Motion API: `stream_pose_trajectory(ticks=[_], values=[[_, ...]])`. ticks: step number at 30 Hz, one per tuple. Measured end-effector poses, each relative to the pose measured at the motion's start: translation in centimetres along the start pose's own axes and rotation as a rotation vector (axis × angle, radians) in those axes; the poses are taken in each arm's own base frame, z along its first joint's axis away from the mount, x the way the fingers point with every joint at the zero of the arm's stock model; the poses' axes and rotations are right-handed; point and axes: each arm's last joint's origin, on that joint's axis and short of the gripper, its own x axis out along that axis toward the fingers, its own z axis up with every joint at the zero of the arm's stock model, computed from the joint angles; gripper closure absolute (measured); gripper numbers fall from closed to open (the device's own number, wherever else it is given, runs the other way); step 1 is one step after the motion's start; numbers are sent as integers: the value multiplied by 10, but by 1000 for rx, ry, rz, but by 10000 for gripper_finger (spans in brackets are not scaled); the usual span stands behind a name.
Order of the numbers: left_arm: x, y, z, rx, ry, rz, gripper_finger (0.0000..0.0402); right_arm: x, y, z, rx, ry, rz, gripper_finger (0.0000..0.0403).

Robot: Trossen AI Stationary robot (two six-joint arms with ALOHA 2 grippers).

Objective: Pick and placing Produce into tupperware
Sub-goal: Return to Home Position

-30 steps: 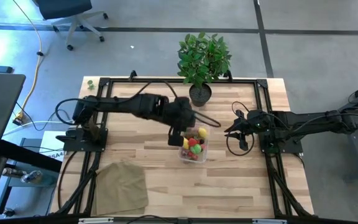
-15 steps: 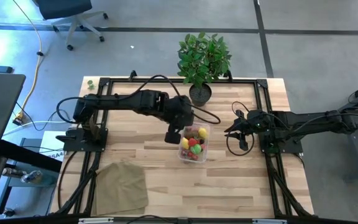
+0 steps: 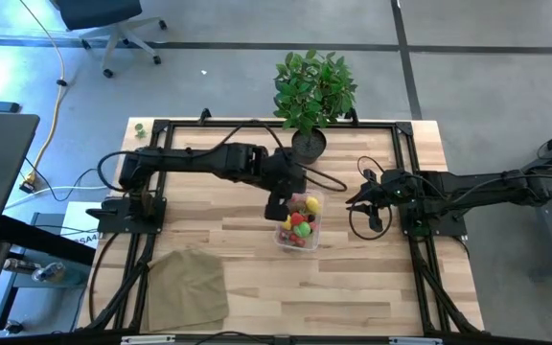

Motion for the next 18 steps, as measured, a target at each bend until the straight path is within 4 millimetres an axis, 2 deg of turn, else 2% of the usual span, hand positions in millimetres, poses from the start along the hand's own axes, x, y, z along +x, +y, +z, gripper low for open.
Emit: stream_pose_trajectory(ticks=[7,13,15,18], values=[[7,-5,4,32,-30,-26,397,0,0,0,0,1,0,329],[21,-13,8,35,-44,-41,397,0,0,0,0,0,0,329],[29,-19,13,33,-108,-45,397,0,0,0,0,1,0,329],[45,-24,8,19,-126,-100,397,0,0,0,0,2,0,329]])
